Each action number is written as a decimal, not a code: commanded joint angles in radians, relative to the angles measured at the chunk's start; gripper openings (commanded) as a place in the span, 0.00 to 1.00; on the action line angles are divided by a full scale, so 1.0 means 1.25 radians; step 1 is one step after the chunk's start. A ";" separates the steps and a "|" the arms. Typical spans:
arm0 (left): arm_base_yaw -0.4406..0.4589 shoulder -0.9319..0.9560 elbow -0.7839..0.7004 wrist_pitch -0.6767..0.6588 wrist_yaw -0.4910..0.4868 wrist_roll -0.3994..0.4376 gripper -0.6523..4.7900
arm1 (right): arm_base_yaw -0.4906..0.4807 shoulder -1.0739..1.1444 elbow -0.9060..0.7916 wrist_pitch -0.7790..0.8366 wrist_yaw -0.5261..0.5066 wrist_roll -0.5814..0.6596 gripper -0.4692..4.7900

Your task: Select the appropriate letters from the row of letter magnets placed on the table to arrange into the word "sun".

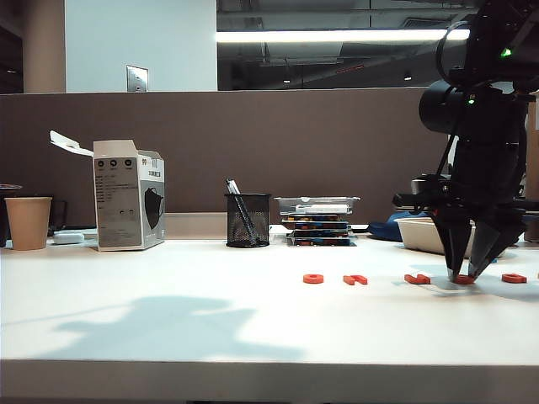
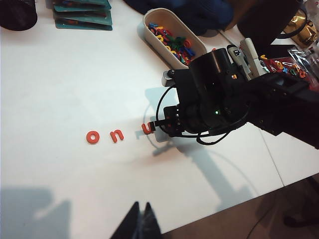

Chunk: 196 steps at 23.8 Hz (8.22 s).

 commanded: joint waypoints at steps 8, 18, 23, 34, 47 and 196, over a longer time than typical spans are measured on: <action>-0.002 -0.002 0.003 0.005 -0.002 0.003 0.11 | 0.002 -0.038 0.001 0.005 -0.002 0.002 0.25; -0.002 -0.002 0.003 0.005 -0.002 0.003 0.11 | 0.014 -0.097 0.001 -0.096 -0.106 0.021 0.25; -0.002 -0.002 0.003 0.005 -0.002 0.003 0.11 | 0.084 -0.099 -0.002 -0.160 -0.088 0.026 0.25; -0.002 -0.002 0.003 0.005 -0.002 0.003 0.11 | 0.286 -0.099 -0.003 -0.113 0.029 0.200 0.25; -0.002 -0.002 0.003 0.005 -0.002 0.003 0.11 | 0.369 -0.046 -0.049 -0.014 0.064 0.288 0.25; -0.002 -0.002 0.003 0.005 -0.002 0.003 0.11 | 0.089 0.045 0.114 -0.139 0.023 0.056 0.25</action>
